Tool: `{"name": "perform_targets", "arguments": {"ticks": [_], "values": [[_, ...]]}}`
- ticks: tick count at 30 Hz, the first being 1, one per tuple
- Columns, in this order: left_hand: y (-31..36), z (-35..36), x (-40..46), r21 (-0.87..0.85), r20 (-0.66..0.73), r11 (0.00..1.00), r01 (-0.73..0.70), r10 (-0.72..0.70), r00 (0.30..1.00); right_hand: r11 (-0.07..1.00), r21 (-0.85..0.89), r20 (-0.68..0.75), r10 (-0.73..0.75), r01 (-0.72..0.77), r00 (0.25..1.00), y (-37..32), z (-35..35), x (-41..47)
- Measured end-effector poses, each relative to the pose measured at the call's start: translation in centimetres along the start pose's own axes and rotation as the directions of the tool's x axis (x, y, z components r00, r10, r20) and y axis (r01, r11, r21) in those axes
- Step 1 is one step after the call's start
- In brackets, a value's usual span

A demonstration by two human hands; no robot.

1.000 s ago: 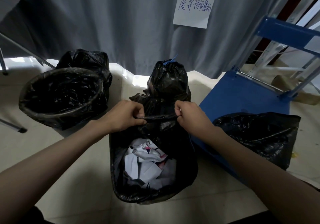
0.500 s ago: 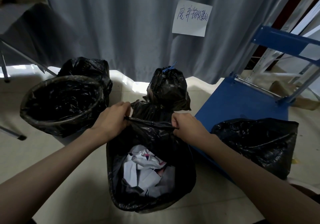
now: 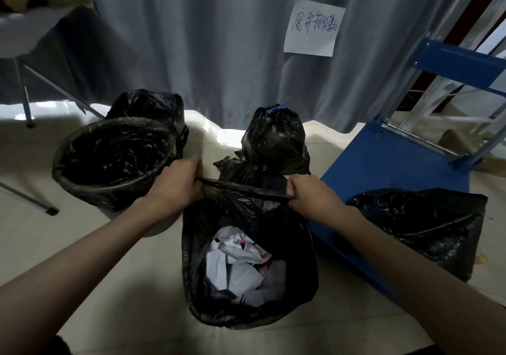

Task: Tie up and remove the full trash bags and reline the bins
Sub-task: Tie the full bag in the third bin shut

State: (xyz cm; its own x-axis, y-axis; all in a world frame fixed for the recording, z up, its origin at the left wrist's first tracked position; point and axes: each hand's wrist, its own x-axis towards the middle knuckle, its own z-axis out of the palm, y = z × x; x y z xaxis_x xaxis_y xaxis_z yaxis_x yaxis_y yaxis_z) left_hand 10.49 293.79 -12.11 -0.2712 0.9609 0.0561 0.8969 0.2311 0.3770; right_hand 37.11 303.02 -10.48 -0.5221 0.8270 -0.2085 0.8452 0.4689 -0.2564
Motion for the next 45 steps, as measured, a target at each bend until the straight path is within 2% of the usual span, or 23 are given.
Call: {"name": "perform_targets", "arguments": {"ticks": [3, 7, 12, 17, 20, 24, 27, 30, 34, 37, 40, 45], "values": [[0.4, -0.2, -0.2, -0.061, -0.058, 0.998, -0.001, -0.002, 0.998, 0.999, 0.034, -0.050, 0.016, -0.015, 0.999, 0.2, 0.2, 0.0], [0.4, -0.1, -0.7, -0.046, 0.040, 0.998, 0.049, -0.047, 0.998, 0.999, 0.029, -0.040, 0.041, -0.040, 0.998, 0.6, 0.6, -0.4], [-0.9, 0.3, -2.0, -0.042, 0.196, 0.990, 0.133, -0.123, 0.973, 0.995, 0.020, 0.153, 0.097, -0.101, 0.984, 1.3, 0.7, -1.7], [-1.4, -0.2, -4.0, -0.045, 0.294, 0.983, 0.175, -0.154, 0.943, 0.974, 0.116, 0.337, 0.146, -0.195, 0.930, 2.0, 0.9, -4.0], [-1.5, -0.4, -5.3, -0.015, 0.421, 0.973, 0.232, -0.204, 0.884, 0.953, 0.151, 0.398, 0.184, -0.262, 0.899, 2.3, 1.3, -5.0], [-1.1, -0.5, -5.7, 0.024, 0.550, 0.974, 0.224, -0.200, 0.811, 0.910, 0.229, 0.439, 0.220, -0.345, 0.871, 2.4, 1.7, -5.5], [-0.7, 0.0, -5.2, 0.026, 0.497, 0.970, 0.241, -0.222, 0.839, 0.901, 0.247, 0.434, 0.226, -0.356, 0.872, 2.1, 1.9, -5.5], [-0.7, 0.8, -4.4, -0.041, 0.346, 0.959, 0.281, -0.250, 0.904, 0.900, 0.269, 0.373, 0.232, -0.344, 0.898, 1.8, 2.3, -5.1], [-1.0, 1.8, -3.4, -0.130, 0.202, 0.955, 0.266, -0.237, 0.950, 0.928, 0.268, 0.166, 0.220, -0.259, 0.961, 1.8, 2.9, -4.5], [-0.9, 2.3, -3.6, -0.147, 0.189, 0.951, 0.271, -0.241, 0.952, 0.910, 0.328, 0.124, 0.225, -0.254, 0.967, 1.8, 2.9, -4.8], [-1.0, 2.5, -4.5, -0.238, 0.240, 0.917, 0.321, -0.265, 0.934, 0.891, 0.365, 0.127, 0.240, -0.270, 0.962, 1.8, 3.0, -5.7], [-1.8, 2.0, -6.4, -0.370, 0.303, 0.840, 0.398, -0.296, 0.906, 0.873, 0.393, 0.210, 0.220, -0.289, 0.953, 1.9, 3.4, -7.3]]}}
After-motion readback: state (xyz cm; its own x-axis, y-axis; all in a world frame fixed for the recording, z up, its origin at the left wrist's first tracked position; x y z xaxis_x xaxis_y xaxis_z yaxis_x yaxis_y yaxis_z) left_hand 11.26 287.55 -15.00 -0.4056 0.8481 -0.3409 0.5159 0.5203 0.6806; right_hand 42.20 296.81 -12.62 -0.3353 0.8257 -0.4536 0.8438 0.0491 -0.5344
